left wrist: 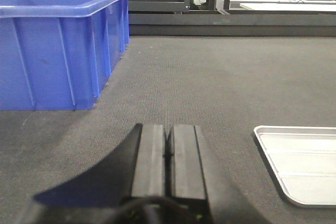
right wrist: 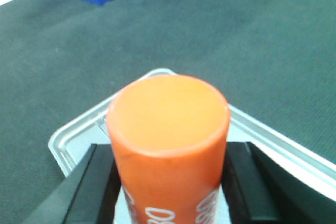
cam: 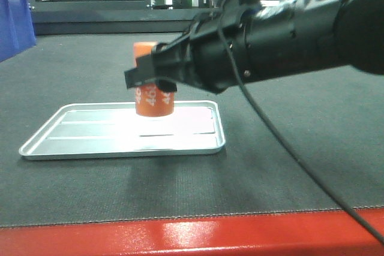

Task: Grab orange capacitor from left shelf to right conveyor
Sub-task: 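Lower the orange cylinder onto the silver tray with the right gripper, then open the right gripper and lift it away from the cylinder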

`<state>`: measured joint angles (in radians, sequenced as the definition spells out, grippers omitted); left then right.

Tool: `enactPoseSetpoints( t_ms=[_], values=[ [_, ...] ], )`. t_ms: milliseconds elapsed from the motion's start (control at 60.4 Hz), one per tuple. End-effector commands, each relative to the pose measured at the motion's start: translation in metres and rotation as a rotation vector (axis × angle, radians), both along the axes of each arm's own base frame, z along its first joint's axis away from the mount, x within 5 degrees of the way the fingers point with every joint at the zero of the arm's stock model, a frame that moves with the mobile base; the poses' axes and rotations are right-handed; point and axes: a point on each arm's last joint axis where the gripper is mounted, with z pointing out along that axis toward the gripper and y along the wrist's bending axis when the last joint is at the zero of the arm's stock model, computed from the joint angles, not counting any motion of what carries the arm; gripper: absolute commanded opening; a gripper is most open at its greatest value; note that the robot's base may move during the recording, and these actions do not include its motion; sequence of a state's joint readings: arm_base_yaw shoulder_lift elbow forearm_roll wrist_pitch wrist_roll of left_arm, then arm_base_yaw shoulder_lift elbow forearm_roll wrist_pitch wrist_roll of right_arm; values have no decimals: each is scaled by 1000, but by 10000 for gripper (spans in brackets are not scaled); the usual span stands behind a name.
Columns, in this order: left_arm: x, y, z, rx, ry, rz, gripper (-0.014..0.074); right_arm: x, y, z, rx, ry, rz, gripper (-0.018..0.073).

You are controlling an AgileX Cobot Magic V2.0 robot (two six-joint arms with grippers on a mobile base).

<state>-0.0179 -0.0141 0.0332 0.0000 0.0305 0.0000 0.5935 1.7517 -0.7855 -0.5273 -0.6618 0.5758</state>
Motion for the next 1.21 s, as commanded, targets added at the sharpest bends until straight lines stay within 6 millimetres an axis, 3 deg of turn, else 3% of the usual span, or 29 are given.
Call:
enactPoseSetpoints(
  t_ms=[0, 99, 248, 348, 530, 877, 1076, 1125, 1192],
  values=[
    [0, 0, 10, -7, -86, 1, -105, 5, 8, 28, 140, -112, 36, 219],
    [0, 0, 10, -7, -86, 1, -105, 7, 11, 29, 177, -133, 52, 259],
    [0, 0, 10, -7, -86, 1, -105, 7, 12, 34, 207, -156, 63, 492],
    [0, 0, 10, -7, -86, 1, -105, 8, 11, 31, 170, -154, 55, 577],
    [0, 0, 10, -7, -86, 1, -105, 9, 10, 27, 95, -178, 50, 584],
    [0, 0, 10, -7, -86, 1, -105, 7, 10, 39, 168, -234, 69, 584],
    [0, 0, 10, -14, -86, 1, -105, 1, -3, 76, 211, -320, 47, 577],
    [0, 0, 10, -7, -86, 1, -105, -2, -8, 88, 214, -343, 34, 551],
    [0, 0, 10, -7, -86, 1, -105, -10, -15, 106, 211, -372, 17, 452]
  ],
)
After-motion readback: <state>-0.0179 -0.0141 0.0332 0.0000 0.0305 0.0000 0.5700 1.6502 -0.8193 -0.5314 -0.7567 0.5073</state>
